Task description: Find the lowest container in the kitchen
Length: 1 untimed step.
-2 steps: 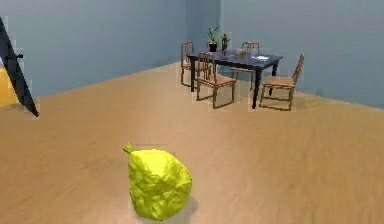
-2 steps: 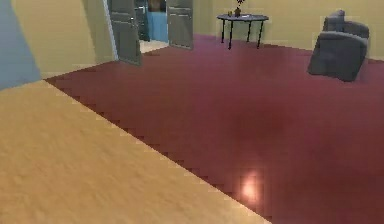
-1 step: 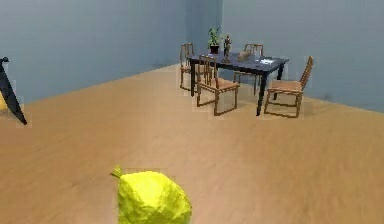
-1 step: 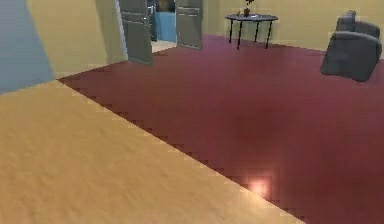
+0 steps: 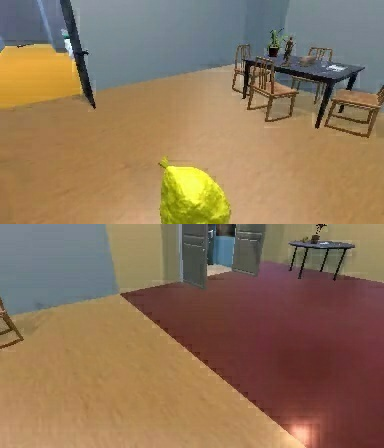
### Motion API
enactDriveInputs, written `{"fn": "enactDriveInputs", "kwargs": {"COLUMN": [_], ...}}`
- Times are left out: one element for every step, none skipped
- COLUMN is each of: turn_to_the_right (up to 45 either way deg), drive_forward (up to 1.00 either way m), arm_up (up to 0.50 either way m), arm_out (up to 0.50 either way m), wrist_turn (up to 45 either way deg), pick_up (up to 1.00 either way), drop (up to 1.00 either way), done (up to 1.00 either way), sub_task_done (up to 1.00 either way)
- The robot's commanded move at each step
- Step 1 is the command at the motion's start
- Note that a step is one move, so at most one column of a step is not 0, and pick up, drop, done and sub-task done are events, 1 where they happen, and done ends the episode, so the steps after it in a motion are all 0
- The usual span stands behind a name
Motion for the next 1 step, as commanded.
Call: {"fn": "enactDriveInputs", "kwargs": {"turn_to_the_right": [0.0], "drive_forward": [0.0], "arm_up": [0.0], "arm_out": [0.0], "wrist_turn": [0.0], "pick_up": [0.0], "drop": [0.0], "done": [1.0], "sub_task_done": [0.0]}}
